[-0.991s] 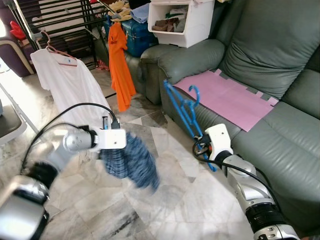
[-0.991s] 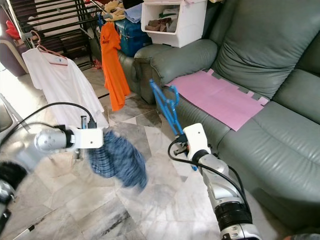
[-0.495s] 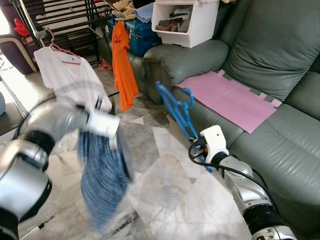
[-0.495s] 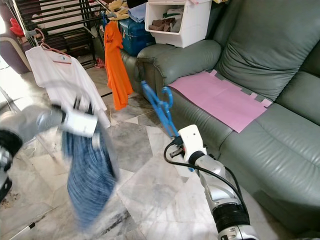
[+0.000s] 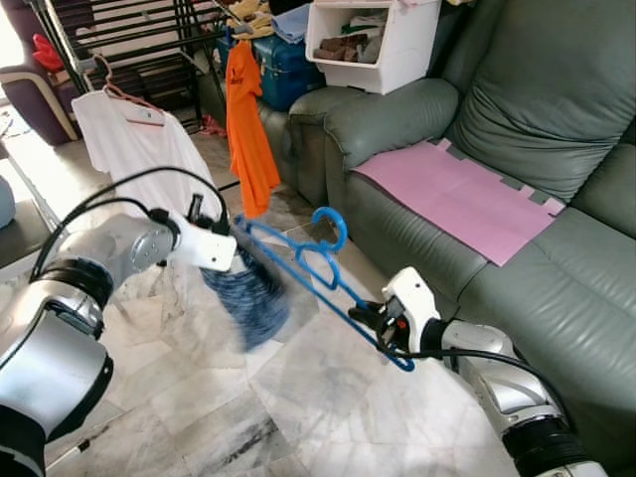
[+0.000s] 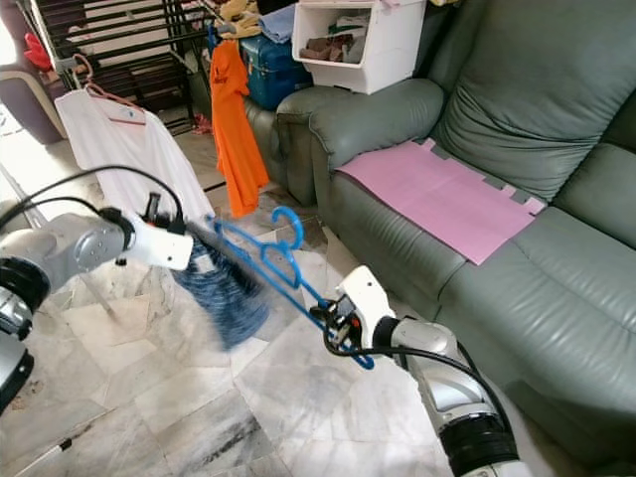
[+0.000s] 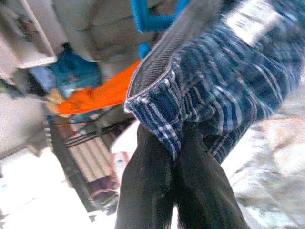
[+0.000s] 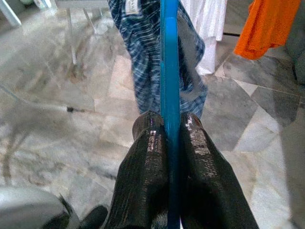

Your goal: Hang hanger

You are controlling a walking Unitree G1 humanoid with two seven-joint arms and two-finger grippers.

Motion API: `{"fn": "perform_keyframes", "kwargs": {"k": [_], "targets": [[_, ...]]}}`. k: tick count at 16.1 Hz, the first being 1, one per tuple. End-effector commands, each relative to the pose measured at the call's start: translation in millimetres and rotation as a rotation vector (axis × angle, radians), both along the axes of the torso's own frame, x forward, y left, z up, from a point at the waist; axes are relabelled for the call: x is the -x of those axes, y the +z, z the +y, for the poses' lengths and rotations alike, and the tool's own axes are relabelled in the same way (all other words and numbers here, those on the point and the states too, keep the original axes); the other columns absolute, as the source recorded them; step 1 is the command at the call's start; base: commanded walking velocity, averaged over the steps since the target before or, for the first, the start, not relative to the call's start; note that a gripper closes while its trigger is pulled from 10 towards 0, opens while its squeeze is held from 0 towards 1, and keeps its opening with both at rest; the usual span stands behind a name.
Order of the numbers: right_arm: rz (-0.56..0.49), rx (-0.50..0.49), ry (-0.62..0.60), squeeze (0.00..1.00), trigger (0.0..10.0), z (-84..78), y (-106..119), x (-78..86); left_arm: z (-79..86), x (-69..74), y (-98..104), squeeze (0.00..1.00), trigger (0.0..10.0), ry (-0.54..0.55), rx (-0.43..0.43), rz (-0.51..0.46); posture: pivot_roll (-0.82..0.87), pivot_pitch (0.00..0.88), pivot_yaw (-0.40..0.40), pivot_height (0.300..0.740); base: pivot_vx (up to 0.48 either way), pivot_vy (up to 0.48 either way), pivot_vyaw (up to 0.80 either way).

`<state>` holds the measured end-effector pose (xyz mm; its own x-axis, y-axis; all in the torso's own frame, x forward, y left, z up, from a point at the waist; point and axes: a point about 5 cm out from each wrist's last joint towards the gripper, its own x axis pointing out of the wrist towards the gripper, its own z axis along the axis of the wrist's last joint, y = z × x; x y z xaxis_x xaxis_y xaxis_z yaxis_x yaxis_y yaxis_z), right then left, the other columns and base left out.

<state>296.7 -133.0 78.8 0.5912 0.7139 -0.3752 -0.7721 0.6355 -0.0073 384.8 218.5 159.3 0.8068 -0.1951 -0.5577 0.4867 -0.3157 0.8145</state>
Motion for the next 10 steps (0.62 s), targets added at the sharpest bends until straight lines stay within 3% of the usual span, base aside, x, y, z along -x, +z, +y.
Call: {"fn": "perform_keyframes", "kwargs": {"k": [1,2,6,10], "targets": [[-0.012,0.029,0.016,0.0,10.0,-0.2,3,-0.4,9.5,3.6,-6,0.0,10.0,0.074,0.036,0.061,-0.1,0.0,0.04,0.74,0.0,0.0,0.0],[0.002,0.039,0.059,0.0,10.0,0.3,3,3.0,14.6,6.1,-11,0.0,10.0,0.129,0.075,0.096,-0.11,0.0,0.042,0.74,0.0,0.0,0.0],[0.045,0.064,0.122,0.0,10.0,-6.5,3,7.8,17.0,4.9,-9,0.0,10.0,0.133,0.067,0.045,-0.11,0.0,0.039,0.74,0.0,0.0,0.0],[0.076,0.071,0.147,0.0,10.0,-7.7,0,10.4,-0.6,0.3,1,0.0,10.0,0.039,0.16,-0.023,-0.11,0.0,0.037,0.74,0.0,0.0,0.0]]}}
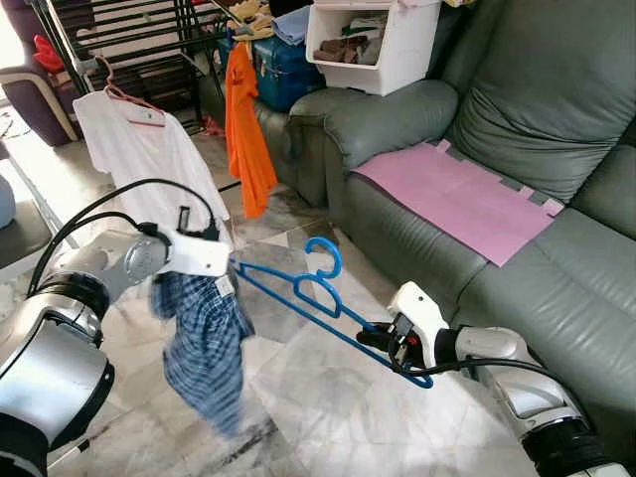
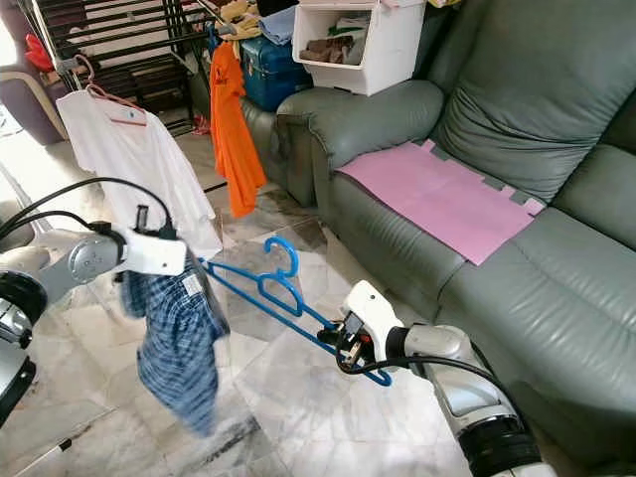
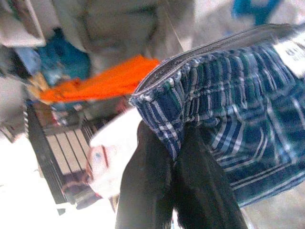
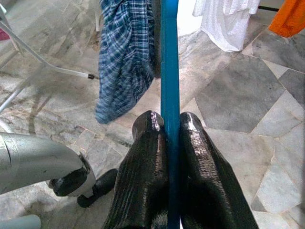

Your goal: Hang hanger

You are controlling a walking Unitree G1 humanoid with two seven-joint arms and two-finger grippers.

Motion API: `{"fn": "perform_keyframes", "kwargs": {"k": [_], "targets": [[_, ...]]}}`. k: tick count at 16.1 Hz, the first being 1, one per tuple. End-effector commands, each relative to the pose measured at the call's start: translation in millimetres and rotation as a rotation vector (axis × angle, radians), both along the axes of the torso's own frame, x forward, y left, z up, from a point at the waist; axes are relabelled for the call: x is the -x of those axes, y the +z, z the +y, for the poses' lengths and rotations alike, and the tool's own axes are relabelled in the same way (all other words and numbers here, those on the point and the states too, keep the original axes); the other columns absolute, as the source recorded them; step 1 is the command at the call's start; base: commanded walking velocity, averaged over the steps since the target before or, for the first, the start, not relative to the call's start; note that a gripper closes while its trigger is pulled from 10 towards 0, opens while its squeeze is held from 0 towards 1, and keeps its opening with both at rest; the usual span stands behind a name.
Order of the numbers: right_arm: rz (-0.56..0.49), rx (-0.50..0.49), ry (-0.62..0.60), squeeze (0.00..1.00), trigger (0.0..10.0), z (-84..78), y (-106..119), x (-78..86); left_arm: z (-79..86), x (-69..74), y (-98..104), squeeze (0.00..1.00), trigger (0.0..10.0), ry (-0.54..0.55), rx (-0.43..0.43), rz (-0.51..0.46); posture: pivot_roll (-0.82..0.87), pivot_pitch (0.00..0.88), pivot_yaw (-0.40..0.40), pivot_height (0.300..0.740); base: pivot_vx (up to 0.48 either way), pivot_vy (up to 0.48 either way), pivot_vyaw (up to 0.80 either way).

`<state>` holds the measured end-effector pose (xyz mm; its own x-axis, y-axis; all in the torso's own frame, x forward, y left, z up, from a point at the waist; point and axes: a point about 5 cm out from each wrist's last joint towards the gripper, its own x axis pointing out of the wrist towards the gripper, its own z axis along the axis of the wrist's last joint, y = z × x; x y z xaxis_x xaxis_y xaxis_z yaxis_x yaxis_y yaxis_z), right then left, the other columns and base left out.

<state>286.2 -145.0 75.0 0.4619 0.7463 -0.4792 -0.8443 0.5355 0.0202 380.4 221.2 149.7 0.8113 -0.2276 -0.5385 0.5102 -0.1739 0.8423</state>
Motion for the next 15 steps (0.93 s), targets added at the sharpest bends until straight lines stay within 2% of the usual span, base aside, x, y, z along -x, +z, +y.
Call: {"fn": "perform_keyframes", "kwargs": {"k": [1,5,7,8,13,15], "targets": [[-0.003,-0.014,0.033,0.0,10.0,6.5,3,2.1,-7.5,-4.8,13,0.0,10.0,-0.043,0.03,-0.061,-0.11,0.0,0.037,0.74,0.0,0.0,0.0],[0.013,-0.018,0.034,0.0,10.0,7.0,2,3.6,-11.2,-6.9,19,0.0,10.0,-0.054,0.07,-0.101,-0.11,0.0,0.036,0.74,0.0,0.0,0.0],[0.023,-0.01,0.054,0.0,10.0,3.2,3,6.1,7.0,-2.5,6,0.0,10.0,0.035,-0.02,-0.03,-0.11,0.0,0.037,0.74,0.0,0.0,0.0],[0.023,-0.002,0.066,0.0,10.0,-0.5,4,6.2,12.8,0.1,2,0.0,10.0,0.062,-0.035,0.001,-0.12,0.0,0.038,0.74,0.0,0.0,0.0],[0.078,0.012,0.157,0.0,10.0,-6.1,6,15.0,11.1,-1.1,4,0.0,10.0,0.063,-0.016,-0.015,-0.12,0.0,0.041,0.74,0.0,0.0,0.0],[0.079,0.019,0.145,0.0,10.0,-6.7,5,14.3,9.2,-1.9,5,0.0,10.0,0.059,-0.01,-0.014,-0.12,0.0,0.04,0.74,0.0,0.0,0.0]]}}
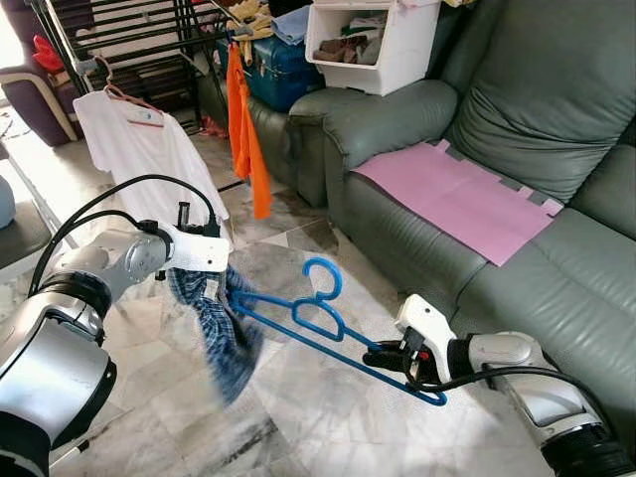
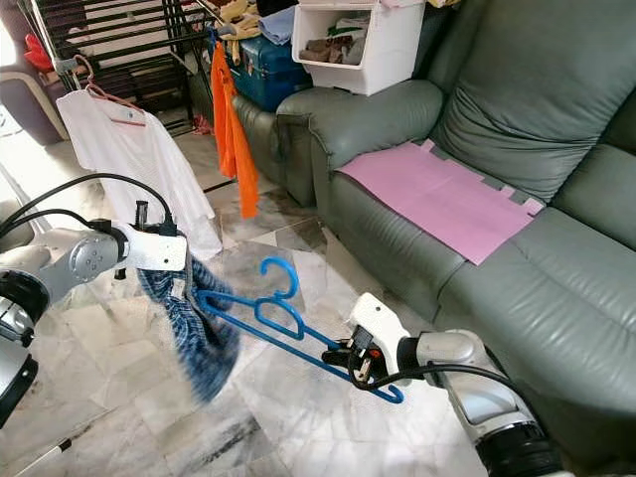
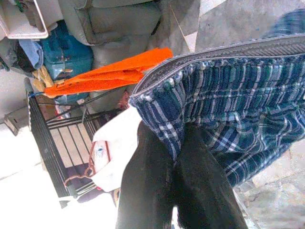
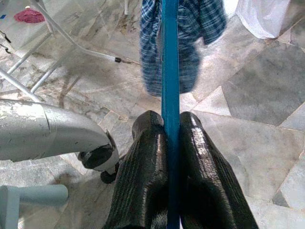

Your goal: Hang hanger

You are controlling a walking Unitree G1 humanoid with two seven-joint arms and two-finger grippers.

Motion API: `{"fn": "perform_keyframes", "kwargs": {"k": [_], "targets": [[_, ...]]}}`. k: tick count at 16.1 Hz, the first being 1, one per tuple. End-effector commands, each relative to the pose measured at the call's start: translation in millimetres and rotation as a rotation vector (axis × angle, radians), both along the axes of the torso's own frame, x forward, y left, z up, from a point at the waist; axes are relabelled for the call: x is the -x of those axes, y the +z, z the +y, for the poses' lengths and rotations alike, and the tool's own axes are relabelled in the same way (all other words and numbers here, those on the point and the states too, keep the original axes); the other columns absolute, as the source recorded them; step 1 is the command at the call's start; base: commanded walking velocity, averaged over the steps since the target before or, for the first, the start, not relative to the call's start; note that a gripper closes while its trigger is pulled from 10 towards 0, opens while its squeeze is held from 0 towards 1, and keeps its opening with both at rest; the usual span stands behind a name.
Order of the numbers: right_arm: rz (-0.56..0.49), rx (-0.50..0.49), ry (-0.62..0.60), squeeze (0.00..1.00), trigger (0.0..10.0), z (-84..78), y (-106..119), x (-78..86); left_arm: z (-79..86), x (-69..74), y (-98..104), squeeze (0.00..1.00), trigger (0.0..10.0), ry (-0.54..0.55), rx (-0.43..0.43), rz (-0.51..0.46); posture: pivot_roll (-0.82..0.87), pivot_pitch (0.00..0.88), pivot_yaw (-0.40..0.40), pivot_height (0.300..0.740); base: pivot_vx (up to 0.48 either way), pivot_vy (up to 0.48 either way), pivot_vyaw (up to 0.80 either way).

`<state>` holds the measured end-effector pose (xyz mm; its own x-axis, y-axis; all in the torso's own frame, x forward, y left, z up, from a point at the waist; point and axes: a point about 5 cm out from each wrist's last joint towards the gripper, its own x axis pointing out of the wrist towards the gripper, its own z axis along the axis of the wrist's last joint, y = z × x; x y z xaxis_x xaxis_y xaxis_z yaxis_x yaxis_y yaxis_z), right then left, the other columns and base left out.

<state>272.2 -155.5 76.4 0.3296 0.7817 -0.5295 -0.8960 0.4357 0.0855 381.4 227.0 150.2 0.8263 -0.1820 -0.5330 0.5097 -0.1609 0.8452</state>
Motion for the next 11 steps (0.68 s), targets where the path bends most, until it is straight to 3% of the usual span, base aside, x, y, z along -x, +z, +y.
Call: {"fn": "perform_keyframes", "kwargs": {"k": [1,3,4,6,9,10,11], "targets": [[-0.004,-0.005,0.055,0.0,10.0,5.4,4,2.7,2.4,-0.8,4,0.0,10.0,0.009,0.005,0.005,-0.11,0.0,0.04,0.74,0.0,0.0,0.0],[-0.083,0.016,0.022,0.0,10.0,3.6,7,-4.8,8.4,1.3,1,0.0,10.0,0.033,-0.01,0.019,-0.11,0.0,0.041,0.74,0.0,0.0,0.0],[-0.193,0.08,-0.129,0.0,10.0,-5.7,11,-25.9,14.8,3.9,-3,0.0,10.0,0.056,-0.024,0.034,-0.12,0.0,0.042,0.74,0.0,0.0,0.0],[-0.219,0.035,-0.182,0.0,10.0,-8.2,21,-34.3,16.1,5.2,-4,0.0,10.0,0.061,-0.02,0.043,-0.12,0.0,0.042,0.74,0.0,0.0,0.0],[-0.198,0.029,-0.098,0.0,10.0,-8.0,25,-29.8,16.3,5.3,-5,0.0,10.0,0.063,-0.019,0.049,-0.12,0.0,0.042,0.74,0.0,0.0,0.0],[-0.138,0.035,0.018,0.0,10.0,-10.2,24,-18.3,16.6,5.2,-4,0.0,10.0,0.068,-0.015,0.048,-0.11,0.0,0.039,0.74,0.0,0.0,0.0],[-0.119,0.04,0.045,0.0,10.0,-12.7,24,-14.9,17.1,5.3,-4,0.0,10.0,0.071,-0.016,0.05,-0.11,0.0,0.038,0.74,0.0,0.0,0.0]]}}
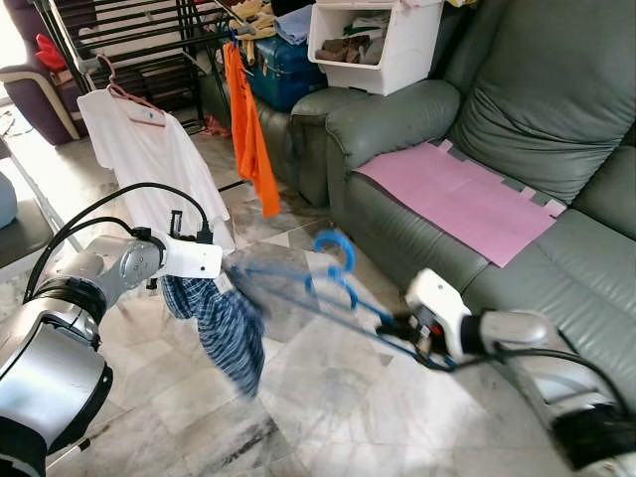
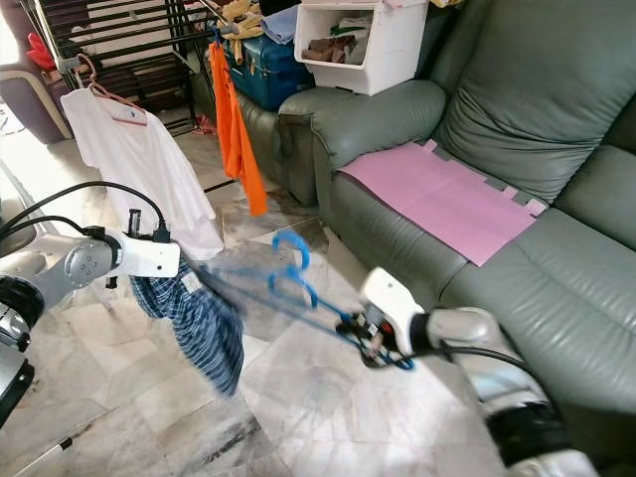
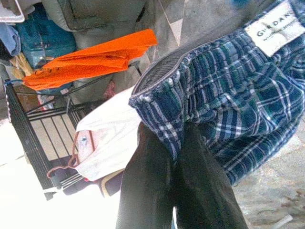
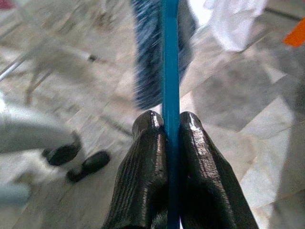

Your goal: Hang hanger

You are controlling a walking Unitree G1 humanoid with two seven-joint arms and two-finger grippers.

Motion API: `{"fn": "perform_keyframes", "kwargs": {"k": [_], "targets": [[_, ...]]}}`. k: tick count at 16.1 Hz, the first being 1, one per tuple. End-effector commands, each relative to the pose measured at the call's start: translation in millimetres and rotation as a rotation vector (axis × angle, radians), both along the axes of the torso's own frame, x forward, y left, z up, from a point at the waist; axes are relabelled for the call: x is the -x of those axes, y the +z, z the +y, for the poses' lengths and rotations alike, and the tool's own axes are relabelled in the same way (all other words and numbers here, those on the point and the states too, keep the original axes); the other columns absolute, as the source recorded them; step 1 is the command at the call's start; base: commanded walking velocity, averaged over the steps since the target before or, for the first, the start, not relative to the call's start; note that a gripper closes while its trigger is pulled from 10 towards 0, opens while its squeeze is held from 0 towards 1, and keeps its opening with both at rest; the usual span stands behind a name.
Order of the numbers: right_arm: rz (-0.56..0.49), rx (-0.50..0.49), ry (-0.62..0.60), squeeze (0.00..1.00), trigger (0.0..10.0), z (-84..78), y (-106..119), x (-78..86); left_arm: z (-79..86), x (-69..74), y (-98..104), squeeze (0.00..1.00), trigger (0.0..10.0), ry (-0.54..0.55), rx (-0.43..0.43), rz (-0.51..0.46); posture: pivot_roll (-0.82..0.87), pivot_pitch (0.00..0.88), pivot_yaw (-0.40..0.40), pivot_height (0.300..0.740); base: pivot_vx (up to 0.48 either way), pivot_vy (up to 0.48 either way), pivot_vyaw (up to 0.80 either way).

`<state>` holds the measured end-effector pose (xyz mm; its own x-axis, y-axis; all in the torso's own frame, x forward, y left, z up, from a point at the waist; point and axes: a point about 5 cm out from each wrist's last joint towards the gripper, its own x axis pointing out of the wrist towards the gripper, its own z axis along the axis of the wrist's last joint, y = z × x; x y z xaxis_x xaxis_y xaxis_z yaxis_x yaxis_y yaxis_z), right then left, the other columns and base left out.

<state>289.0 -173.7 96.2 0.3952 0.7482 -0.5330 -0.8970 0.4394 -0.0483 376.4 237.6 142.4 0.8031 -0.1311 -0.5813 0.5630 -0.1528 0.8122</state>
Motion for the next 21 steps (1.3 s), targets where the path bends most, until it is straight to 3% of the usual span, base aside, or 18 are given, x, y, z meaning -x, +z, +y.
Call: {"fn": "perform_keyframes", "kwargs": {"k": [1,3,8,17,19,20,21], "targets": [[0.02,-0.018,0.063,0.0,10.0,3.7,5,3.9,7.1,0.6,3,0.0,10.0,0.025,0.001,-0.003,-0.12,0.0,0.039,0.74,0.0,0.0,0.0],[0.046,0.011,0.088,0.0,10.0,-4.5,3,6.1,5.7,0.9,2,0.0,10.0,0.016,0.004,-0.001,-0.12,0.0,0.039,0.74,0.0,0.0,0.0],[0.01,0.048,0.018,0.0,10.0,-5.2,-4,-2.8,-0.1,-0.8,6,0.0,10.0,-0.023,0.015,-0.004,-0.11,0.0,0.04,0.74,0.0,0.0,0.0],[0.075,0.023,-0.039,0.0,10.0,-1.5,-27,-3.5,-29.6,-4.8,25,0.0,10.0,-0.204,0.172,-0.084,-0.1,0.0,0.03,0.74,0.0,0.0,0.0],[0.095,-0.035,-0.214,0.0,10.0,-6.1,-34,-15.8,-47.4,-4.1,41,0.0,10.0,-0.309,0.327,-0.137,-0.09,0.0,0.03,0.74,0.0,0.0,0.0],[0.099,-0.044,-0.252,0.0,10.0,-7.8,-35,-17.9,-49.0,-4.0,43,0.0,10.0,-0.318,0.347,-0.144,-0.09,0.0,0.029,0.74,0.0,0.0,0.0],[0.116,-0.061,-0.393,0.0,10.0,-17.2,-41,-23.2,-52.4,-3.4,47,0.0,10.0,-0.341,0.385,-0.162,-0.09,0.0,0.022,0.74,0.0,0.0,0.0]]}}
